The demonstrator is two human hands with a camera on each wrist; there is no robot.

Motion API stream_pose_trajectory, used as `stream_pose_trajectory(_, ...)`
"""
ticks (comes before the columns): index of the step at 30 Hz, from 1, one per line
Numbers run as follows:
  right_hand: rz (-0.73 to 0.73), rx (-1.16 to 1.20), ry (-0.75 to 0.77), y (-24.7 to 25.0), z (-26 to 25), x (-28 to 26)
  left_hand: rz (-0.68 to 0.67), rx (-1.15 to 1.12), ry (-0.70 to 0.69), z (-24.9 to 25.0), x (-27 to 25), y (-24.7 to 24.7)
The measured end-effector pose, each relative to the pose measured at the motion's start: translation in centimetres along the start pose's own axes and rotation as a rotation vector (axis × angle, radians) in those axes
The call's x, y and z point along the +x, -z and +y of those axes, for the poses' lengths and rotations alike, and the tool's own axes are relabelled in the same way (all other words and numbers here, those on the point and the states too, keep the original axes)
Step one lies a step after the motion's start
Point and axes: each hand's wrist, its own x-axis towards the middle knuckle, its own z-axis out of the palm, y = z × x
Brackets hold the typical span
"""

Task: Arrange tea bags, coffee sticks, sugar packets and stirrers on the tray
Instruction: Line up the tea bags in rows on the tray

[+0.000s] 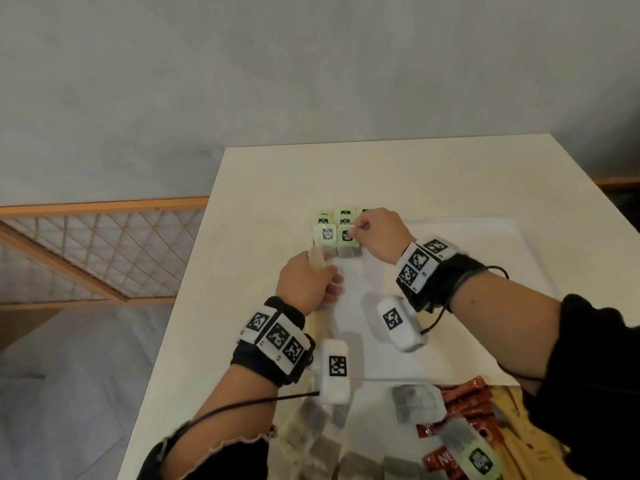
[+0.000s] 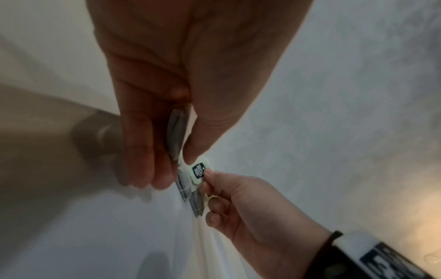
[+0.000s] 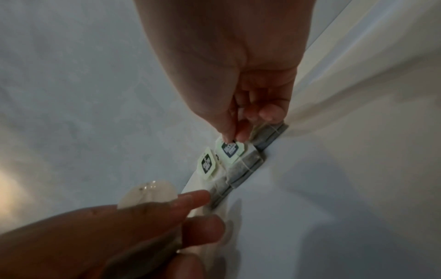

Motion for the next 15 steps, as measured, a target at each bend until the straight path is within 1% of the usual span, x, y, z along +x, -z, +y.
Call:
stream_pose_trajectory(2,0.021,0.034,-0.008,-0.1,0.2,0.2,-0.014,-0.025,0.007,0.1,-0.2,0.2)
stream_pose_trajectory(3,0.041,0.092,-0.009,-0.1,0.3,0.1,-0.025,-0.022,0.016,0.2,-0.3,0.3)
stream_pose_trajectory(6,0.118,0.35,0.008,0.5,0.8,-1.0,-0.076,-0.007,0.03,0.4,-0.6,0.5)
stream_pose_trajectory(7,0.114,0.42,0.02,0.8,0.7,-1.6,-0.101,-0.01,0.022,0.6,-0.7,0.5)
stream_pose_trajectory(9,0.024,0.504,0.046,1.5,0.6,-3.3,-0.154,-0.007,0.001,1.1,-1.3,0.3)
stream_pose_trajectory(11,-0.083,0.494,0.094,2.1,0.3,-4.9,-0.189,0.005,-0.022,1.6,-1.9,-0.1)
stream_pose_trajectory(13,-0.124,0.461,0.135,2.7,0.2,-6.3,-0.206,0.034,-0.055,2.3,-2.4,-0.7)
stream_pose_trajectory(15,-0.122,0.441,0.157,3.4,0.2,-7.3,-0.221,0.058,-0.092,2.8,-2.8,-1.3)
